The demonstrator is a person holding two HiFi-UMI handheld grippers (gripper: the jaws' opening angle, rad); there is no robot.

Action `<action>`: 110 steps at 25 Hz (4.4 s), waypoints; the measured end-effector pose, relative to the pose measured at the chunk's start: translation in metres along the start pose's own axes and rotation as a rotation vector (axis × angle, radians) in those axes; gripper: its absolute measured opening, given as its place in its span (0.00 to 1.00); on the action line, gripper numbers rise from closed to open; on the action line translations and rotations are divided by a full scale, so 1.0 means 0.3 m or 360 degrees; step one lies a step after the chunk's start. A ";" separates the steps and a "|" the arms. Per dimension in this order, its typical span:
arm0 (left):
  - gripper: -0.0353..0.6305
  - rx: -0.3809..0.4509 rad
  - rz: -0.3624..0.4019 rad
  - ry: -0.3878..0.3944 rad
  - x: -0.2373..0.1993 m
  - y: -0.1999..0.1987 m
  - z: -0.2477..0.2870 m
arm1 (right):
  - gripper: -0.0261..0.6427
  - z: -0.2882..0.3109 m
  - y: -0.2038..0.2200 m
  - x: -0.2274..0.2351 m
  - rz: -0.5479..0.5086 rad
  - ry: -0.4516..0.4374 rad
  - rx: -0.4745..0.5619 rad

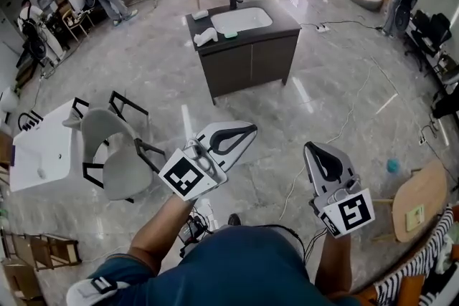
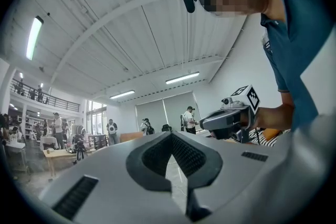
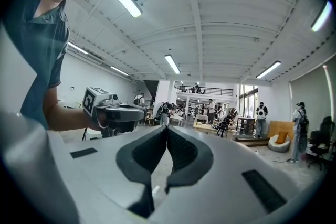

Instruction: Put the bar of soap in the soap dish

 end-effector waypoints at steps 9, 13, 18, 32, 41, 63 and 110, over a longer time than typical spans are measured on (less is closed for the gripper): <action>0.05 -0.0020 -0.0005 -0.0077 -0.122 0.060 0.110 | 0.06 0.102 0.062 0.171 0.0029 -0.0058 -0.0013; 0.06 -0.0037 0.0000 -0.0126 -0.187 0.091 0.209 | 0.06 0.160 0.090 0.294 0.0042 -0.0113 -0.0001; 0.05 -0.0067 0.0009 -0.0187 -0.225 0.130 0.358 | 0.06 0.188 0.127 0.469 0.0053 -0.0178 0.0012; 0.06 -0.0122 0.0039 -0.0308 -0.357 0.209 0.525 | 0.06 0.334 0.239 0.709 0.0105 -0.0319 0.0033; 0.06 -0.0084 0.0048 -0.0273 -0.582 0.232 0.514 | 0.06 0.536 0.251 0.741 0.0065 -0.0280 0.0011; 0.06 -0.0099 -0.0012 -0.0326 -0.955 0.355 0.559 | 0.06 0.918 0.368 0.888 0.0102 -0.0337 -0.0042; 0.06 -0.0133 0.0011 -0.0427 -1.730 0.565 0.772 | 0.06 1.677 0.579 1.298 0.0167 -0.0425 -0.0026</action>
Point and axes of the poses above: the fingertips, and each gripper's own axes: z forward along the fingers, x to its right, y out of its underside, the point moved 7 cm from there along -z, backward along the fingers, and after that the axes turned 8 degrees about x, right-handed, at the moved point
